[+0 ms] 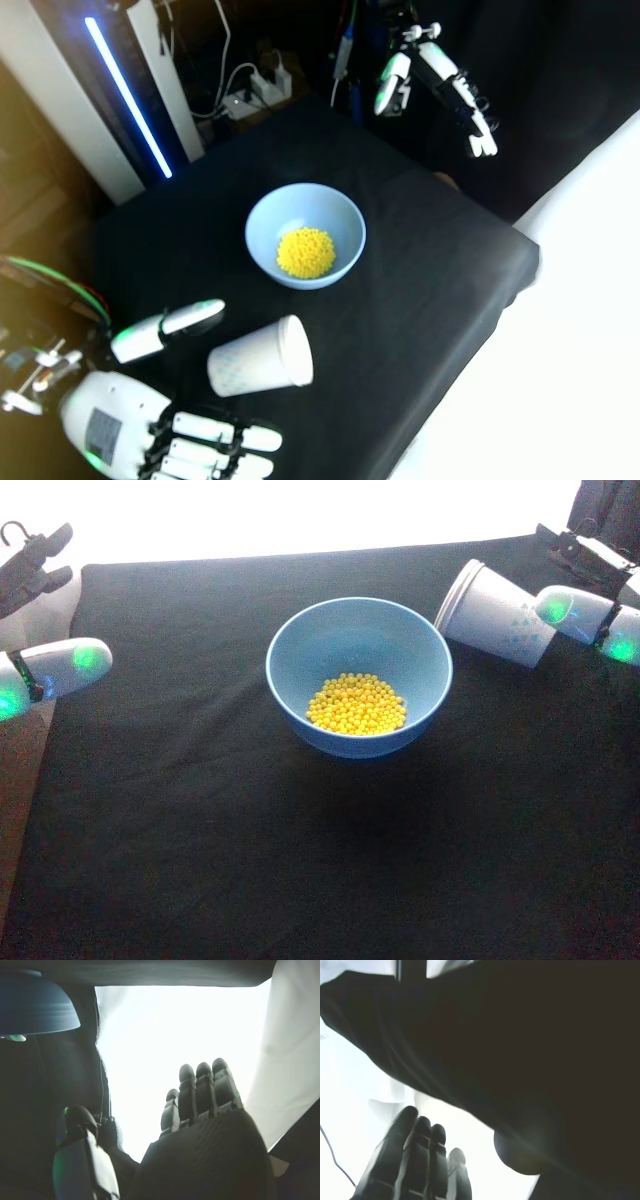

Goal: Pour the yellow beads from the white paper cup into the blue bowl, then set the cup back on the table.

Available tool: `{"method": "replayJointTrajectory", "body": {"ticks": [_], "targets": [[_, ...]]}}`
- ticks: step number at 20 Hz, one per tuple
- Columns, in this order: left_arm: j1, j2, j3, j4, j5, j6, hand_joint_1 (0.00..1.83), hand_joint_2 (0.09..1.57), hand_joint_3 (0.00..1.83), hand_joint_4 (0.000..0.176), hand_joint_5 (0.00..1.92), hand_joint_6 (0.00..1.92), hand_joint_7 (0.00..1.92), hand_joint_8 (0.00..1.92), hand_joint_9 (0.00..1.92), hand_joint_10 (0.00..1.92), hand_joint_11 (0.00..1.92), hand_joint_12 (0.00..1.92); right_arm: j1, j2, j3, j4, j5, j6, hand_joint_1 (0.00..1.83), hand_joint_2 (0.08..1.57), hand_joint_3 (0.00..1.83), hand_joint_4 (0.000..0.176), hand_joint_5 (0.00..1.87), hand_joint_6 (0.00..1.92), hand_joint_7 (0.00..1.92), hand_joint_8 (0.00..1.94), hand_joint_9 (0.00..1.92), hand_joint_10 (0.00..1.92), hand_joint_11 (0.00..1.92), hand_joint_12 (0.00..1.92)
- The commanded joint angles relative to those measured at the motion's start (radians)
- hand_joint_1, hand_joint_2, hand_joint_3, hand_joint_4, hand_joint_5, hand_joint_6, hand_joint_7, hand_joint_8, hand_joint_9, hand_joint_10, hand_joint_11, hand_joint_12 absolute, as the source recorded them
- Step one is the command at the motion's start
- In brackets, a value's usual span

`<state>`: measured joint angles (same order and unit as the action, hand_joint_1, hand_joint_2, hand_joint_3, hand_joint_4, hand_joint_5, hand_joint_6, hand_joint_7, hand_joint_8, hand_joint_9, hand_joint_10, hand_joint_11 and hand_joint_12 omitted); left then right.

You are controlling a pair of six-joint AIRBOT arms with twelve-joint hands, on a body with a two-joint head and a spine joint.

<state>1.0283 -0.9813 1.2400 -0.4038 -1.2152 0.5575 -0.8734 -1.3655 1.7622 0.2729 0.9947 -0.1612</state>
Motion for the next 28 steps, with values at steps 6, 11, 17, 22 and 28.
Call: {"method": "replayJointTrajectory", "body": {"ticks": [6, 11, 17, 22, 28], "targets": [[0.001, 0.007, 0.009, -0.017, -0.134, -0.012, 0.36, 0.89, 0.0, 0.157, 0.01, 0.0, 0.29, 0.01, 0.12, 0.0, 0.03, 0.06, 0.003, 0.043, -0.018, 0.006, 0.127, 0.027, 0.0, 0.84, 0.01, 0.176, 0.04, 0.01, 0.16, 0.01, 0.13, 0.01, 0.0, 0.49], [0.004, 0.02, 0.003, -0.027, -0.19, -0.022, 0.31, 0.88, 0.0, 0.094, 0.0, 0.0, 0.27, 0.0, 0.16, 0.01, 0.06, 0.09, 0.005, 0.133, -0.1, -0.018, 0.171, 0.026, 0.0, 0.91, 0.0, 0.176, 0.02, 0.0, 0.2, 0.0, 0.16, 0.01, 0.0, 0.59], [0.011, 0.084, -0.063, -0.017, -0.37, -0.02, 0.24, 1.01, 0.01, 0.133, 0.0, 0.0, 0.19, 0.0, 0.14, 0.0, 0.0, 0.21, 0.006, 0.278, -0.268, -0.021, 0.319, -0.043, 0.09, 0.78, 0.0, 0.176, 0.0, 0.0, 0.22, 0.0, 0.22, 0.01, 0.0, 0.88], [0.011, 0.127, -0.108, 0.014, -0.453, 0.011, 0.27, 0.97, 0.0, 0.124, 0.02, 0.01, 0.19, 0.02, 0.12, 0.02, 0.03, 0.01, 0.006, 0.346, -0.366, -0.028, 0.411, -0.095, 0.12, 0.78, 0.0, 0.176, 0.0, 0.0, 0.23, 0.02, 0.23, 0.0, 0.0, 0.93], [0.002, 0.16, -0.142, 0.045, -0.517, 0.02, 0.12, 0.98, 0.0, 0.146, 0.04, 0.01, 0.2, 0.0, 0.13, 0.01, 0.09, 0.04, 0.005, 0.396, -0.448, -0.028, 0.527, -0.121, 0.27, 0.75, 0.0, 0.176, 0.0, 0.0, 0.25, 0.0, 0.26, 0.01, 0.0, 1.21]]}}
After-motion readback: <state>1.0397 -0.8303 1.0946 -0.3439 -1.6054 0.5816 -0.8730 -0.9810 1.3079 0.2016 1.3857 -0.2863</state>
